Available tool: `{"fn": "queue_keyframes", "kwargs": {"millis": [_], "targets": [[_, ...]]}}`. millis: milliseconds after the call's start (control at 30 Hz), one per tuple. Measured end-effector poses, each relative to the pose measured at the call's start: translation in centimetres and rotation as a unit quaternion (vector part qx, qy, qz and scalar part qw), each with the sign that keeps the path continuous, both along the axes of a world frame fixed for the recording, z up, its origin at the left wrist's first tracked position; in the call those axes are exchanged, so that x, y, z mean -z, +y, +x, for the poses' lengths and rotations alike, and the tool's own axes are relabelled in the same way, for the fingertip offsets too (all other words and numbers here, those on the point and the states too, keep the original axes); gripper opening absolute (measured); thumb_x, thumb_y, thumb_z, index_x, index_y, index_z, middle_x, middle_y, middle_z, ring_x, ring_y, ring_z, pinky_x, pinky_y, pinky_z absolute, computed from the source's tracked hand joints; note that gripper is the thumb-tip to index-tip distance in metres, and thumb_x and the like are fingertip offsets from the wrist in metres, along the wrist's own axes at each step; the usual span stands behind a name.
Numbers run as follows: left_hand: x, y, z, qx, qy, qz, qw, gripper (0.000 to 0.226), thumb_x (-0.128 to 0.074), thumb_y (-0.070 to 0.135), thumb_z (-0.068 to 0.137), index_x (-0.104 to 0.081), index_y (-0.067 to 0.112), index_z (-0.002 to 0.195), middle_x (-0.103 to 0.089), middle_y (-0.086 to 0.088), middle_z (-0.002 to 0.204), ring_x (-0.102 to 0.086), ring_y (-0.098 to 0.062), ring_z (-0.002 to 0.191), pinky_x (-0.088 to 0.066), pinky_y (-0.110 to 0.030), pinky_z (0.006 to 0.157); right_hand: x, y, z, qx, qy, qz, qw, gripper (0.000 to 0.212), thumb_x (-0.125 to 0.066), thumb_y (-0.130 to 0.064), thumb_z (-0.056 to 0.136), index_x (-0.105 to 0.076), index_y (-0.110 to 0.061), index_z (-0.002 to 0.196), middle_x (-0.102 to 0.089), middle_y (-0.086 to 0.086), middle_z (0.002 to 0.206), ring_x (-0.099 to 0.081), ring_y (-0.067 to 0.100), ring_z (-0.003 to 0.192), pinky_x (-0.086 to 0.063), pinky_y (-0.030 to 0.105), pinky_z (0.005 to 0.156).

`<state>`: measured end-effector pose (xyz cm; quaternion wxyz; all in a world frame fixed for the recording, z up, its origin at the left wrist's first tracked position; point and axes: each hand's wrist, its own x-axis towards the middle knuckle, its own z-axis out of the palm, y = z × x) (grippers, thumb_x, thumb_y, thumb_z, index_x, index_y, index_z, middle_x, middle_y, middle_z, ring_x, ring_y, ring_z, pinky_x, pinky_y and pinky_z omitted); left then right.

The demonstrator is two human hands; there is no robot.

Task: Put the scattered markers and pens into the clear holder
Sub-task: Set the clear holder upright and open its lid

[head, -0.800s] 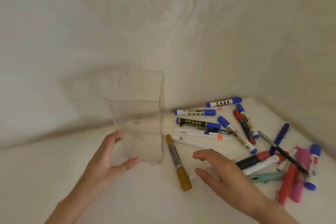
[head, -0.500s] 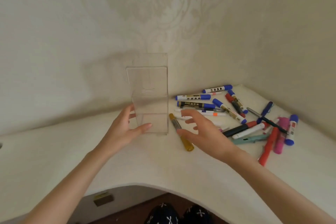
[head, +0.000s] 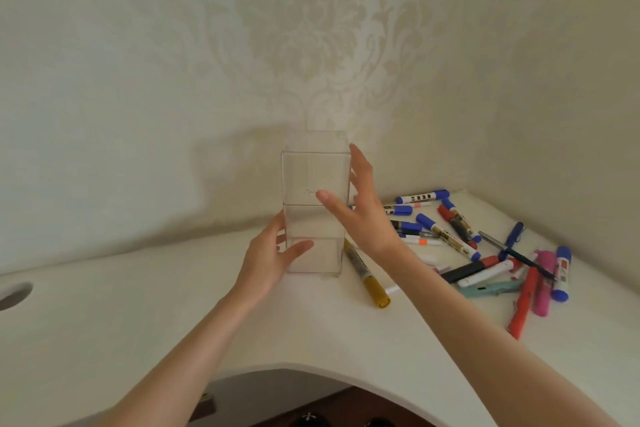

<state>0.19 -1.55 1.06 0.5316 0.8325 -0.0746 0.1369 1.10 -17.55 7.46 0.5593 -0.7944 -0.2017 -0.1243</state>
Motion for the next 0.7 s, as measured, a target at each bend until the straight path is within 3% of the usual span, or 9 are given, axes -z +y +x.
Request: {"fn": "queue_keyframes", "kwargs": {"millis": [67, 167, 300, 367, 433, 567, 700], "targets": [[0.3, 0.1, 0.2, -0.003, 0.0, 0.003, 1.0, 0.053, -0.069, 0.033, 0.079, -0.049, 0.028, 0.127, -0.061, 0.014, 0.114, -0.061, -0.011, 0.101, -0.047, -0.021, 0.087, -0.8, -0.2, 0.3, -0.003, -0.009, 0.013, 1.0, 0.08, -0.06, -0.046, 0.084, -0.006, -0.04, 0.143, -0.015, -0.014, 0.155, -0.019, 0.004, 0.139, -0.021, 0.029, 0.11], [0.7, 0.3, 0.3, -0.005, 0.004, 0.014, 1.0, 0.048, -0.067, 0.034, 0.08, -0.048, 0.033, 0.125, -0.061, 0.017, 0.116, -0.062, -0.007, 0.1, -0.044, -0.008, 0.075, -2.2, -0.1, 0.8, -0.002, -0.001, 0.053, 0.999, 0.073, -0.056, -0.051, 0.084, -0.014, -0.039, 0.143, -0.023, -0.01, 0.152, -0.024, -0.002, 0.129, -0.023, 0.025, 0.101], [1.5, 0.8, 0.4, -0.018, 0.007, 0.007, 1.0, 0.051, -0.065, 0.037, 0.082, -0.048, 0.028, 0.129, -0.06, 0.01, 0.126, -0.062, -0.006, 0.104, -0.048, -0.024, 0.087, -5.8, 0.7, 2.4, 0.046, -0.007, 0.061, 0.997, 0.07, -0.052, -0.057, 0.084, -0.029, -0.022, 0.14, -0.038, -0.005, 0.142, -0.038, 0.009, 0.128, -0.034, 0.029, 0.103], [1.2, 0.9, 0.3, -0.017, 0.005, 0.01, 1.0, 0.05, -0.064, 0.042, 0.081, -0.05, 0.028, 0.127, -0.059, 0.011, 0.126, -0.063, -0.005, 0.102, -0.048, -0.03, 0.094, -7.6, 1.3, 3.2, 0.057, 0.007, 0.069, 0.996, 0.065, -0.049, -0.057, 0.085, -0.03, -0.021, 0.136, -0.046, -0.005, 0.126, -0.048, 0.011, 0.112, -0.04, 0.025, 0.09], [-0.4, 1.0, 0.3, -0.02, -0.005, 0.002, 1.0, 0.057, -0.064, 0.055, 0.075, -0.049, 0.031, 0.125, -0.055, 0.015, 0.128, -0.061, -0.003, 0.104, -0.046, -0.029, 0.095, -8.8, 1.7, 4.2, 0.082, 0.004, 0.043, 0.996, 0.061, -0.044, -0.063, 0.084, -0.031, -0.025, 0.129, -0.054, -0.001, 0.11, -0.056, 0.017, 0.098, -0.046, 0.03, 0.083], [-7.0, 0.9, 1.8, -0.012, -0.073, -0.101, 0.992, 0.071, -0.057, 0.054, 0.074, -0.03, 0.038, 0.138, -0.032, 0.019, 0.143, -0.042, -0.005, 0.126, -0.033, -0.028, 0.102, -9.7, 1.9, 5.6, 0.124, -0.034, -0.048, 0.991, 0.059, -0.043, -0.066, 0.083, -0.035, -0.021, 0.12, -0.059, 0.001, 0.083, -0.06, 0.022, 0.079, -0.049, 0.038, 0.077], [-11.7, 0.2, 3.6, 0.036, -0.123, -0.057, 0.99, 0.073, -0.051, 0.051, 0.081, -0.016, 0.037, 0.144, -0.019, 0.019, 0.153, -0.019, 0.004, 0.138, -0.018, -0.024, 0.112, -9.5, 1.9, 5.6, 0.115, -0.033, -0.021, 0.993, 0.06, -0.044, -0.063, 0.084, -0.036, -0.019, 0.124, -0.06, 0.003, 0.092, -0.06, 0.022, 0.088, -0.048, 0.034, 0.077]]}}
